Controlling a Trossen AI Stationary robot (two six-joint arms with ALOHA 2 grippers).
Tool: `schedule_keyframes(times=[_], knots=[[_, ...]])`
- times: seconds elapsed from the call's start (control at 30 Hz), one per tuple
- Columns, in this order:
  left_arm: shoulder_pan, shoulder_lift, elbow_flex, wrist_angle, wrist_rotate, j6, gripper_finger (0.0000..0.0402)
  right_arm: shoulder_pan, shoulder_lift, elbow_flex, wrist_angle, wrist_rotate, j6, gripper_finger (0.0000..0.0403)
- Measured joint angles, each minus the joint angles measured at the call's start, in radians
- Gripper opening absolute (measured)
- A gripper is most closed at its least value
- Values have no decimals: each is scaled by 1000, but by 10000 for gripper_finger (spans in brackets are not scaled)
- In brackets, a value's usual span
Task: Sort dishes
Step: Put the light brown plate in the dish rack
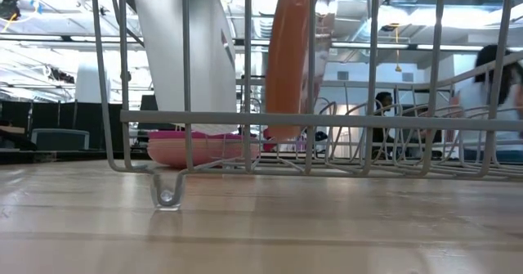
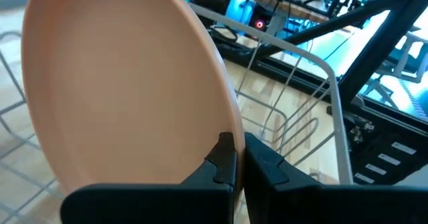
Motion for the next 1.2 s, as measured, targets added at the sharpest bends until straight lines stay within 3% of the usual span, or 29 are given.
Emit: schedule_keyframes(times=[0.33, 0.5, 0.9, 1.2], knots=[[2, 0, 0, -80, -21, -132, 0, -28, 0, 0, 1, 6, 1, 256], [1, 0, -1, -60, -18, -141, 4, -38, 0, 0, 0, 6, -2, 256], [13, -1, -1, -80, -1, -150, 54, -39, 0, 0, 1, 5, -9, 256], [19, -1, -1, -73, 28, -155, 60, -39, -1, 0, 1, 4, -13, 256]])
